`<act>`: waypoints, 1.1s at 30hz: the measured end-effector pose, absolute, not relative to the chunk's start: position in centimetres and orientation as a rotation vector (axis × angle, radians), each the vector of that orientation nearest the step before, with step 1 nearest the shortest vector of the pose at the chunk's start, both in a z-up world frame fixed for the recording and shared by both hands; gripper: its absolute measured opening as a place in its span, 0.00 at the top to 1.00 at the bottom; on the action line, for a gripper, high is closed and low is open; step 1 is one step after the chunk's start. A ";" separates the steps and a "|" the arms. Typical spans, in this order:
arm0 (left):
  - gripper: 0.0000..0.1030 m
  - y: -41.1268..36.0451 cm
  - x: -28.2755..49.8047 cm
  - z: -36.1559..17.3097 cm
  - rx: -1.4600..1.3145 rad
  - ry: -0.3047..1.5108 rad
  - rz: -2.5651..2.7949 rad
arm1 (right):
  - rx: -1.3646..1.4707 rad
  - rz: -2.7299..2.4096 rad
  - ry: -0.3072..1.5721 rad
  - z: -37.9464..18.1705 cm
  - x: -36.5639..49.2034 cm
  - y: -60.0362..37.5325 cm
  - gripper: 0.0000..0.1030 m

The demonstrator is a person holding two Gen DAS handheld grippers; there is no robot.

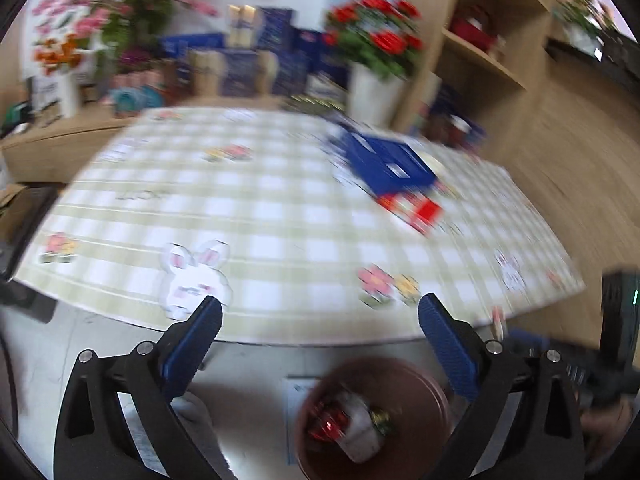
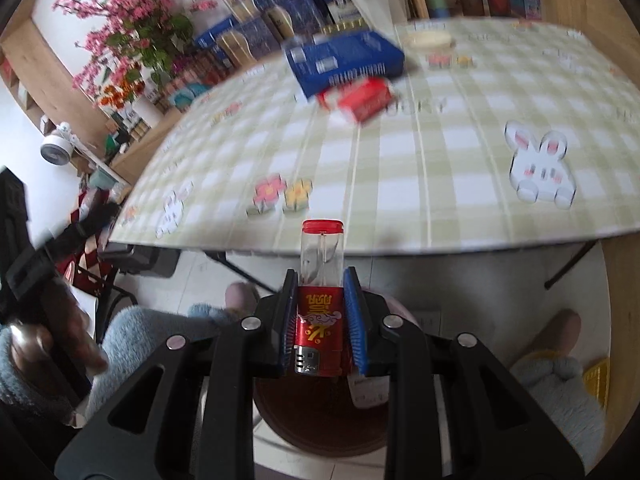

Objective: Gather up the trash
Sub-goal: 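Hold the lighter over the pot and open the right tool, then move both open tools toward the red box and blue box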

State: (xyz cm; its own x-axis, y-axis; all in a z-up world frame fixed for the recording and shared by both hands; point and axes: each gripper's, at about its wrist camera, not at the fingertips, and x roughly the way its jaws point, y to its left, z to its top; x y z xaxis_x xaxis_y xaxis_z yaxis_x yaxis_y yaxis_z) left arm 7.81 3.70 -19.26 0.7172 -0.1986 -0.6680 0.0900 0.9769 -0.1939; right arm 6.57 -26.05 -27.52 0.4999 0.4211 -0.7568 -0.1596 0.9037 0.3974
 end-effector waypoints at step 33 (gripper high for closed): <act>0.06 4.7 7.7 -21.5 -0.141 0.809 -0.098 | 0.358 0.145 0.912 -28.4 7.1 -29.7 0.05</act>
